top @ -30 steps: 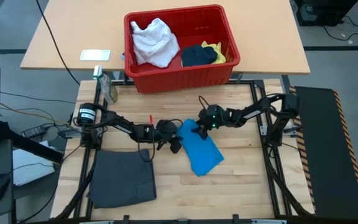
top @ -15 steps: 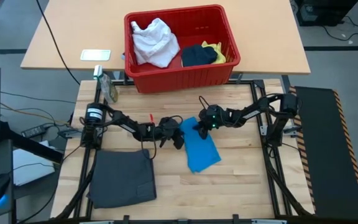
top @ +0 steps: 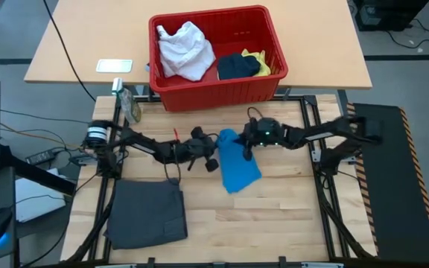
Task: Fold laundry
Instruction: Fold the light blue shorts
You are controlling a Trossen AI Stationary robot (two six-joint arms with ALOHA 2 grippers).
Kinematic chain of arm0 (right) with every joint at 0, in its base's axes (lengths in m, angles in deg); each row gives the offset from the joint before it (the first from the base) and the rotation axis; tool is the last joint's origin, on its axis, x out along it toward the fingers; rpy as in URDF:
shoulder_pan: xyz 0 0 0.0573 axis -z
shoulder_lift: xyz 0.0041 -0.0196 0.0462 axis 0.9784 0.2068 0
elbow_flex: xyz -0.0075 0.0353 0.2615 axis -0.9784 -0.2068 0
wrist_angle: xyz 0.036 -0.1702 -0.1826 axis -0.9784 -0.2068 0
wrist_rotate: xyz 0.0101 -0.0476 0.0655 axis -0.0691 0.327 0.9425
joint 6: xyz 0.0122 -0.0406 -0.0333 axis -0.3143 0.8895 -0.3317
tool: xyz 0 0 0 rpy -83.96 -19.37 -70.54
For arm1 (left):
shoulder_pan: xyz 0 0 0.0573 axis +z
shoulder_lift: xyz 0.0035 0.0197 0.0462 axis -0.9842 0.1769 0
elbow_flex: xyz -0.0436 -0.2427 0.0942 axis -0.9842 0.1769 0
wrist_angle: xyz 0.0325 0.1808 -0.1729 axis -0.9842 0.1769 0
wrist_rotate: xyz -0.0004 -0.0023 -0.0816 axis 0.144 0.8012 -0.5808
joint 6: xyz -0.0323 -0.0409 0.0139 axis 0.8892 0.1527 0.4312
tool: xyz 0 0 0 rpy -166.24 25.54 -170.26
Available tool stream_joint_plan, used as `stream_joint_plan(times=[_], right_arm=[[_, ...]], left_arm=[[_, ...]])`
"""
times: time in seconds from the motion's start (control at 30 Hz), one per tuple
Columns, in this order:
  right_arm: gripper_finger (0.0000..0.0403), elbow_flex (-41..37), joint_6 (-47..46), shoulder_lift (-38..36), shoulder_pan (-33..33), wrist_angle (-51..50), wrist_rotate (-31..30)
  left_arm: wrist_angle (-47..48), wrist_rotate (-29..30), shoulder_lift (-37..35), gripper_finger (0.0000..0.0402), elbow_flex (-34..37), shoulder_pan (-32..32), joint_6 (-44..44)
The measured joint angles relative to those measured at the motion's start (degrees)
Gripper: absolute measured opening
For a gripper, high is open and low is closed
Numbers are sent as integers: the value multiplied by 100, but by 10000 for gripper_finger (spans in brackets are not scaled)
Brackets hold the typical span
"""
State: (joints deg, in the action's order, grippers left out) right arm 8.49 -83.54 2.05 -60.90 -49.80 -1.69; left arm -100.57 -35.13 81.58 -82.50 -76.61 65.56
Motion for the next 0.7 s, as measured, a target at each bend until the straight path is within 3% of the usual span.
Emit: stream_joint_plan(times=[0.2, 0.3, 0.5, 0.7], right_arm=[[21, 15, 1407, -1423, -469, 50, -606], [21, 25, 1478, -1958, -770, -256, -769], [21, -320, -296, -2059, -1509, -1529, -813], [21, -1262, -2082, -1319, -2787, -675, -1185]], left_arm=[[-78, 5, -1214, 7, -13, -178, -749], [-81, 2, -1546, 6, -16, -457, -745], [-60, 13, -911, 2, -22, -1290, 420], [-786, 734, 408, 1, -26, -2206, 1911]])
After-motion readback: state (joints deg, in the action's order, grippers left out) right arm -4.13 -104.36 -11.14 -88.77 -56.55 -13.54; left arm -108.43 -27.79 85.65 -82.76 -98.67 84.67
